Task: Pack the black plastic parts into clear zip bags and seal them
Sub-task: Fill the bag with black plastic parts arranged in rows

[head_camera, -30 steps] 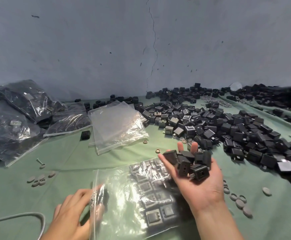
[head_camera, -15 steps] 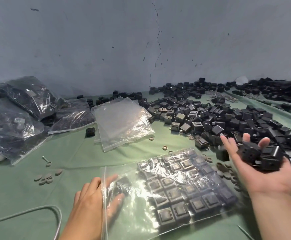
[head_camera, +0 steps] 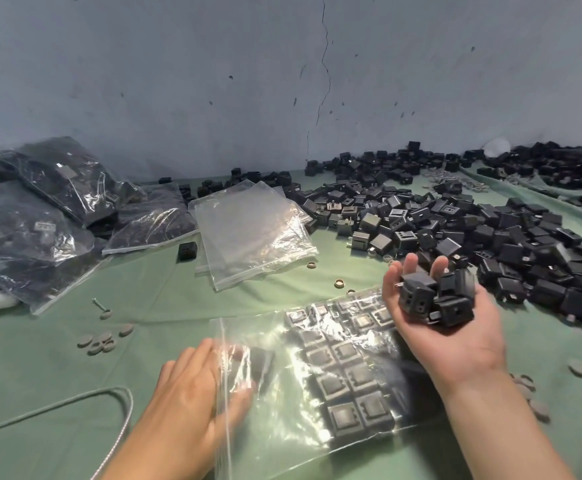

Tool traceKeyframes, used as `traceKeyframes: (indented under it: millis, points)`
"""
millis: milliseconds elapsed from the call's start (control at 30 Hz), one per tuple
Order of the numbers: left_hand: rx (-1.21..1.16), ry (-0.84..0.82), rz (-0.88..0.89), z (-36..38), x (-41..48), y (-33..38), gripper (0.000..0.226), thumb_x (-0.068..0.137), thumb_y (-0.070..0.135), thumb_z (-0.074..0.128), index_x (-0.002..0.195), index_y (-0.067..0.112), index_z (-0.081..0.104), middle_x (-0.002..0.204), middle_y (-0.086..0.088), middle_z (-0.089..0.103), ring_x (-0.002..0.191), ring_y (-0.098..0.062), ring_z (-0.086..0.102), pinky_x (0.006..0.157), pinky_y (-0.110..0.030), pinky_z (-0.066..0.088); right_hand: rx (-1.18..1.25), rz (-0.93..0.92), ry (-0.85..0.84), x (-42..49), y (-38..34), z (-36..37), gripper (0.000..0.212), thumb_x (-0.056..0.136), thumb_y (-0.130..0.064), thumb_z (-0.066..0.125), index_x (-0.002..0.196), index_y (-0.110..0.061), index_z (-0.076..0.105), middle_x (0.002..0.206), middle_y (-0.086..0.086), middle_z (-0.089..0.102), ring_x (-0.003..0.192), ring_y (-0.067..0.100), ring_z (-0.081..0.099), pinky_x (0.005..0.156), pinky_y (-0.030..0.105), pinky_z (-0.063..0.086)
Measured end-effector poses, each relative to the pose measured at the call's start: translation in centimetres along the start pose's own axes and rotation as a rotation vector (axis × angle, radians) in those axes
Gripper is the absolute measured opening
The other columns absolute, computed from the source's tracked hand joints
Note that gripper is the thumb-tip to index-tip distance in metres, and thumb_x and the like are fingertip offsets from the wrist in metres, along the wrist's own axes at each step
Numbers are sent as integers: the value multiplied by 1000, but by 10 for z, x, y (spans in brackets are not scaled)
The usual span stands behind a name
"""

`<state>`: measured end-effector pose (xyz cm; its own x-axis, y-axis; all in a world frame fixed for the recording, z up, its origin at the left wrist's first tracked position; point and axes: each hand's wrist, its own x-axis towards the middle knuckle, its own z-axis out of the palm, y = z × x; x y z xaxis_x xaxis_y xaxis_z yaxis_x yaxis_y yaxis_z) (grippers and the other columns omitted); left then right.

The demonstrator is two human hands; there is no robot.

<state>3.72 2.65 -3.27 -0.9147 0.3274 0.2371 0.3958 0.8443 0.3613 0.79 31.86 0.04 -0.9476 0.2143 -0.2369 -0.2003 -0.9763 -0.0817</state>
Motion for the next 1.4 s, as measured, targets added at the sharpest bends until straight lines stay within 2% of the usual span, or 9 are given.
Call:
traceKeyframes:
  millis: [100, 200, 300, 500, 733, 967, 1100, 1200, 1400]
  points:
    - [0, -79, 109, 4, 1, -1, 43, 95, 49, 49, 136, 55, 37, 139, 35, 33, 126, 16, 27, 101, -12, 23, -26, 28, -7, 0, 8, -1, 24, 95, -30, 53, 100, -15, 71, 109, 16, 71, 81, 33, 71, 74, 45, 59]
    - [50, -11, 78, 12, 7, 4, 40, 96, 54, 44, 136, 50, 46, 136, 27, 41, 118, 6, 37, 103, -17, 32, -23, 52, -24, 1, 14, -2, 22, 87, -26, 56, 100, -15, 70, 112, 13, 71, 80, 30, 71, 73, 43, 59]
    - [61, 70, -93, 20, 11, 3, 60, 88, 72, 34, 143, 50, 28, 136, 25, 35, 111, 6, 26, 102, -18, 32, -38, 62, -26, 2, 16, -3, 30, 74, -25, 59, 102, -18, 69, 116, 10, 70, 85, 28, 71, 81, 42, 58]
    - [-18, 44, -105, 15, 0, 2, 35, 84, 77, 25, 114, 61, 20, 103, 39, 30, 100, 11, 26, 86, -18, 30, -84, 61, 14, 4, 14, -5, 25, 96, -36, 51, 101, -19, 70, 120, 9, 69, 92, 27, 69, 81, 41, 57]
    - [-7, -11, -52, 18, 6, 1, 42, 87, 72, 31, 124, 53, 38, 110, 35, 31, 106, 5, 29, 88, -19, 34, -82, 61, 30, 3, 12, -4, 27, 97, -38, 49, 103, -20, 69, 124, 10, 67, 95, 26, 67, 81, 40, 57]
    - [56, 27, 32, 26, 13, -2, 51, 93, 67, 27, 137, 73, 2, 119, 31, 21, 104, 0, 33, 88, -21, 39, -85, 61, 41, 5, 12, -1, 28, 96, -39, 50, 102, -20, 69, 124, 9, 67, 96, 25, 66, 83, 39, 56]
    - [89, 51, -17, 30, 17, -4, 43, 94, 59, 31, 136, 61, 23, 137, 19, 34, 113, -6, 43, 98, -27, 43, -84, 67, 43, 6, 12, -1, 28, 94, -38, 52, 103, -19, 70, 123, 11, 68, 99, 25, 65, 81, 38, 57]
    - [89, 7, 3, 33, 15, -6, 50, 92, 57, 36, 138, 60, 17, 149, 22, 23, 126, -5, 37, 109, -31, 36, -82, 79, 15, 5, 11, 0, 28, 85, -34, 57, 106, -20, 69, 124, 11, 67, 100, 25, 64, 78, 38, 57]
    - [153, 45, -43, 30, 16, -4, 55, 91, 62, 15, 145, 59, 5, 128, 18, 30, 109, -2, 31, 101, -22, 38, -85, 92, 5, 6, 9, 1, 30, 79, -33, 59, 105, -21, 69, 127, 10, 65, 108, 22, 61, 81, 36, 55]
